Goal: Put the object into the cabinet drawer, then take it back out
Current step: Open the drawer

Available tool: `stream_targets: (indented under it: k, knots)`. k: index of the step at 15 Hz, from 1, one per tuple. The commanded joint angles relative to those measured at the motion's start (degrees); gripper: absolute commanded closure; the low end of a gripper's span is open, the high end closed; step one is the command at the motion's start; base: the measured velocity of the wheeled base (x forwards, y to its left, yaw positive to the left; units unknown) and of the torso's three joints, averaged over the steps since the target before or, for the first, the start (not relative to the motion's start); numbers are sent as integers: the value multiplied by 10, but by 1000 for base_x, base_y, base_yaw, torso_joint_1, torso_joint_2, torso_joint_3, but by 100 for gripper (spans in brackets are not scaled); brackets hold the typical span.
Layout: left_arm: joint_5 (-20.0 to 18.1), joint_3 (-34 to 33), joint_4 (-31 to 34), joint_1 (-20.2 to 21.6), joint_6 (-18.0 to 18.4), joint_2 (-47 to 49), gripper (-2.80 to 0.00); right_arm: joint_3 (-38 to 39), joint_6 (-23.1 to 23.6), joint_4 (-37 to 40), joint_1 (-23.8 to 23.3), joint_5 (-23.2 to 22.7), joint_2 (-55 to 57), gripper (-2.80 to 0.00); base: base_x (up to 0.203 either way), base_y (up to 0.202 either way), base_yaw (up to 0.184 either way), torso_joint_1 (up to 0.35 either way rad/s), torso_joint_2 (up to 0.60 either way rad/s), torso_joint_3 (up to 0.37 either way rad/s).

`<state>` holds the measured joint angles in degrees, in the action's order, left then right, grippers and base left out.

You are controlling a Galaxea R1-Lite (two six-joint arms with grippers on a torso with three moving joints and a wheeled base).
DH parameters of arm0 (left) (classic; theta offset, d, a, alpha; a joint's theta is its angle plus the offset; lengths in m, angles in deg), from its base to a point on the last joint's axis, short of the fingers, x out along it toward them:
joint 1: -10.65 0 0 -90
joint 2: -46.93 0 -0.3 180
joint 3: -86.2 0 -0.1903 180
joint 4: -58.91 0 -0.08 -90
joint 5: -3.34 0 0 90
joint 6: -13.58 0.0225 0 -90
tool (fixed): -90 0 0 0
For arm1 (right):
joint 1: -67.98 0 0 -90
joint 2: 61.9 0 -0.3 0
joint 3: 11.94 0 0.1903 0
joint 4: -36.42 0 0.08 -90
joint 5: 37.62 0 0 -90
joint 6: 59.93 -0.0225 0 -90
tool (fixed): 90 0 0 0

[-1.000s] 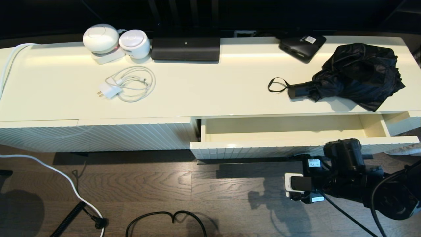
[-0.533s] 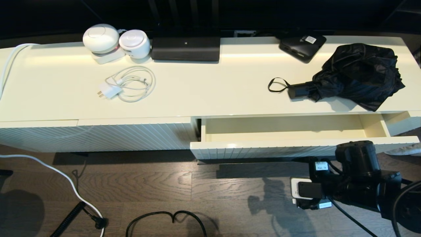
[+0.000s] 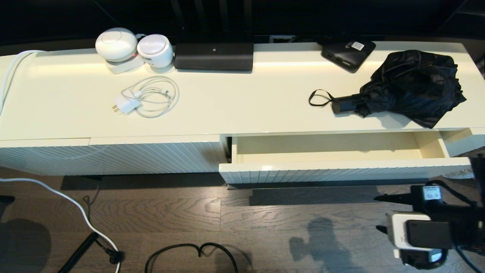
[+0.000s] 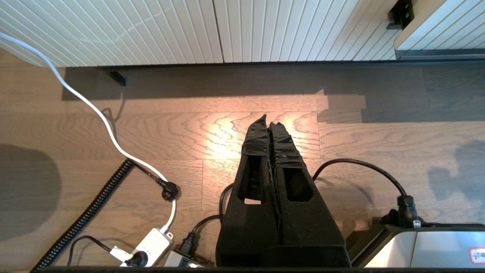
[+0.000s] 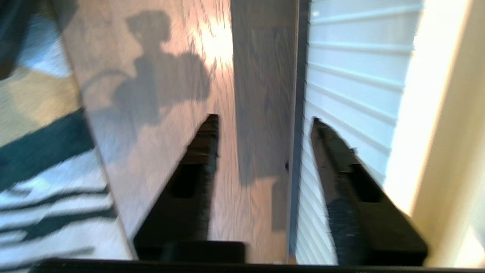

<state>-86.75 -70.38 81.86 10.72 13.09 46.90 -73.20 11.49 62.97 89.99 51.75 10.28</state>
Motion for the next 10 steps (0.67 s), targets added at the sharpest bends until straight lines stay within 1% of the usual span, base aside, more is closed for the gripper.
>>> stream_targets:
  k: [1,3,5,7,10]
  knots:
    - [0,0,0,0,0,-2,0,-57,-3,115,15,15,-107,0,0,0,0,0,0,0]
    - [0,0,0,0,0,-2,0,-77,-7,125,14,24,-124,0,0,0,0,0,0,0]
    - [0,0,0,0,0,-2,0,-83,-7,105,9,24,-104,0,0,0,0,0,0,0]
    - [0,0,0,0,0,-2,0,-82,-10,54,1,24,-63,0,0,0,0,0,0,0]
    - [0,0,0,0,0,-2,0,-84,-23,-37,-2,24,28,0,0,0,0,0,0,0]
